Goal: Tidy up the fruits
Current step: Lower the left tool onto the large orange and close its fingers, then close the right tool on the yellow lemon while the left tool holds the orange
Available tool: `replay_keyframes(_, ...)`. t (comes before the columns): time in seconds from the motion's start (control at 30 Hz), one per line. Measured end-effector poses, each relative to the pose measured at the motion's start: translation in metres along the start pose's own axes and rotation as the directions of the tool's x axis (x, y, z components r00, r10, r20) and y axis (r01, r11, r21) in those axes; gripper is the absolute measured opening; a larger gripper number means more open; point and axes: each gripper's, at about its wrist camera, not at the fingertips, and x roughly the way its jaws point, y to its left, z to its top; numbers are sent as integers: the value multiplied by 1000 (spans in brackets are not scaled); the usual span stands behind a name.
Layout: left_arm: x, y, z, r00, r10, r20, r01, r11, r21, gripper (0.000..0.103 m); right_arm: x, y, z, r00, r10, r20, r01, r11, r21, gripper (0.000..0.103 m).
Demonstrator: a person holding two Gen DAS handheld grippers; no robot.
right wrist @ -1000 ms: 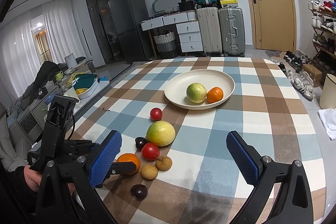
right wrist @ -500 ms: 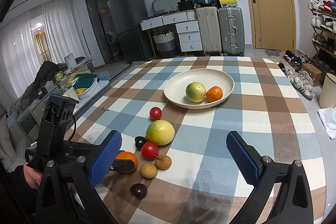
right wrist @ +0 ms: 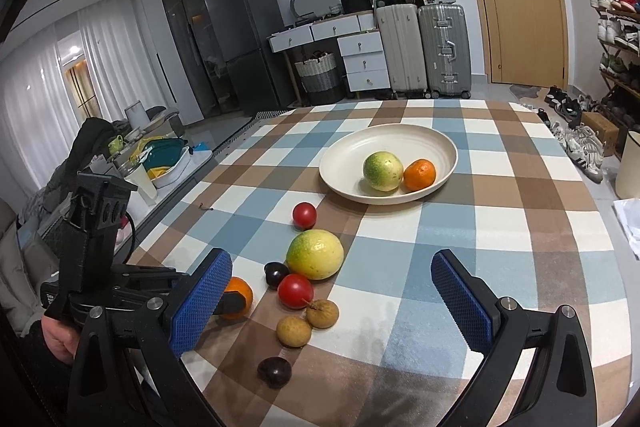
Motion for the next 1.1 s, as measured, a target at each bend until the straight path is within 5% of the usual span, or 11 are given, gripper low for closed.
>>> replay_keyframes(1.1, 0, 58, 23, 1000, -30, -1, 29, 992, -125, 36, 98, -7, 7, 976, 84, -202, -70, 995, 77, 98)
